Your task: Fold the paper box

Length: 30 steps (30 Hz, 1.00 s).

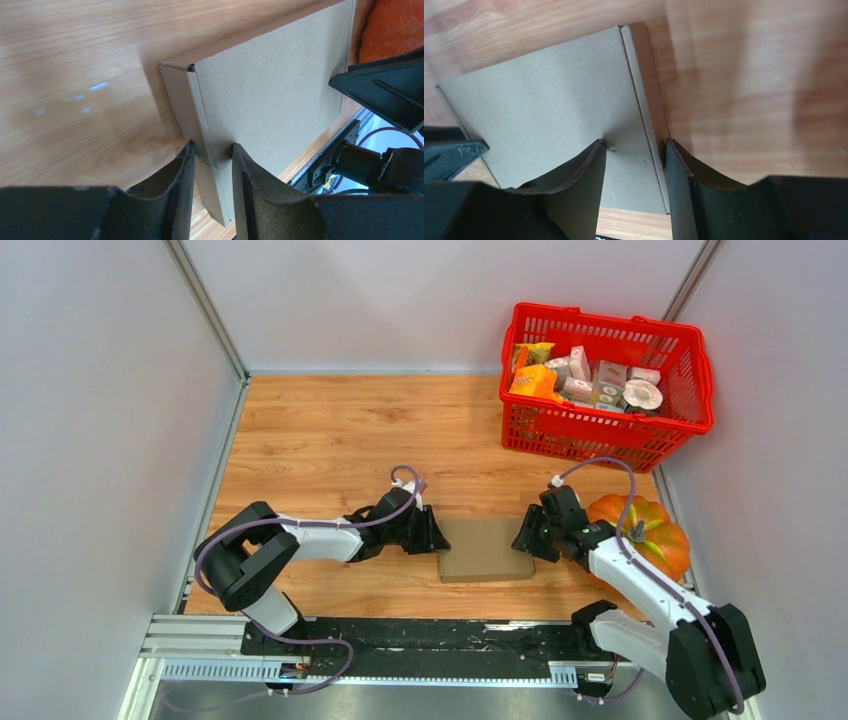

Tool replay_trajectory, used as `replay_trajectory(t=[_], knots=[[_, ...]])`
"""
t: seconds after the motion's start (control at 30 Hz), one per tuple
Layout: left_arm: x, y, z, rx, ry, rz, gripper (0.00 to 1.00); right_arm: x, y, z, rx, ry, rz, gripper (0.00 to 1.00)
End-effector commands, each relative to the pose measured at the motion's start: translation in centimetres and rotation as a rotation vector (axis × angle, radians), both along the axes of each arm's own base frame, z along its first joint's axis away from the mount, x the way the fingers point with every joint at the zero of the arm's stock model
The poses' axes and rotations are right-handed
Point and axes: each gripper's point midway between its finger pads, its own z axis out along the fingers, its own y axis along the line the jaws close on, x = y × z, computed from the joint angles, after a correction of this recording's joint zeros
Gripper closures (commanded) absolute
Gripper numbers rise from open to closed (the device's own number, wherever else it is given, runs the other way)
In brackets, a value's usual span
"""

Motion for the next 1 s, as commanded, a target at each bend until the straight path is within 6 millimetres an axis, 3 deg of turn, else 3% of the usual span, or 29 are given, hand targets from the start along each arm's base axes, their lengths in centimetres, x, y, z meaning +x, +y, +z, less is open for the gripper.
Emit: replay_trajectory(t=[0.0,0.13,0.3,0.5,0.8,0.97], knots=[[-2.0,-5.4,3.2,-0.137,-0.02,-0.129,0.65,-1.7,-1.6,0.5,-0.007,0.051,-0.149,0.52],[-3.7,-7.7,3.5,-0.179,-0.004,-0.18,0.66,-2.9,-2.1,1.1,0.021,0.038,-0.178,0.5],[-5.4,-8.5,4.1,-0.2,0.005,-0.214,0.66,-5.0,-1.6,0.3,0.076,0.104,-0.181,0.51],[-7.1,-8.0,4.3,-0.205,0.006,-0.22,0.66,-6.9,-1.7,-1.1,0.076,0.166,-0.162,0.49],[-9.6,-8.0,3.9,-0.221,0.034,-0.235,0.66,-8.2,-1.4,-0.7,0.117,0.184,-0.142,0.5],[-9.8,-7.3,3.4,-0.227,0.037,-0.207,0.66,-9.8,-1.5,-1.2,0.127,0.215,-0.123,0.5]])
